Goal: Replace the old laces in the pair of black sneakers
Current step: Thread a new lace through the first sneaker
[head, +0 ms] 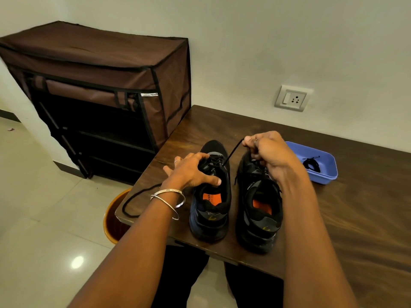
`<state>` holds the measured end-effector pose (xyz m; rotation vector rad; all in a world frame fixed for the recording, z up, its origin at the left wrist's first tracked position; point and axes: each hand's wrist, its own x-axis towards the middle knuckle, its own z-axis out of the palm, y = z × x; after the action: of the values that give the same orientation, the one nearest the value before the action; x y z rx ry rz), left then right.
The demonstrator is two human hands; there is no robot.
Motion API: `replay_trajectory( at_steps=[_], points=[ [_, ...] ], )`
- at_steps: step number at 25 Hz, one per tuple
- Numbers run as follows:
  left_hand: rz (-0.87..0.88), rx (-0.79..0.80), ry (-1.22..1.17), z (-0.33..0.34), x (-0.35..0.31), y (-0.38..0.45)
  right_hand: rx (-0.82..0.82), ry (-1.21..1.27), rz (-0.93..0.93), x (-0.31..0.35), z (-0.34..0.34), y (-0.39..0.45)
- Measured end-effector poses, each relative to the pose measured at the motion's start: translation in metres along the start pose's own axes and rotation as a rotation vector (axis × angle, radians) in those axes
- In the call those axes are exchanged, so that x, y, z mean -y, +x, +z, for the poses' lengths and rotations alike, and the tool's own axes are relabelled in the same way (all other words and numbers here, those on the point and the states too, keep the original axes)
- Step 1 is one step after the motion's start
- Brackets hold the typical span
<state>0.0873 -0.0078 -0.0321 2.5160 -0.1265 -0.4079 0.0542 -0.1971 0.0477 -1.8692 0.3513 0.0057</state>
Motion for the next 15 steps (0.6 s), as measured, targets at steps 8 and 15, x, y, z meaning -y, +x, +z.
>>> replay_trajectory(
  at_steps=[8,15],
  points=[
    [-0.003,0.023,0.017,-0.004,-0.006,-0.005,-0.113,-0.265,-0.101,-0.009,-0.023,-0.001],
    [-0.01,-0.038,-0.117,-0.007,-0.004,0.0,0.075,-0.938,-0.136,0.004,-0.007,-0.005]
  ],
)
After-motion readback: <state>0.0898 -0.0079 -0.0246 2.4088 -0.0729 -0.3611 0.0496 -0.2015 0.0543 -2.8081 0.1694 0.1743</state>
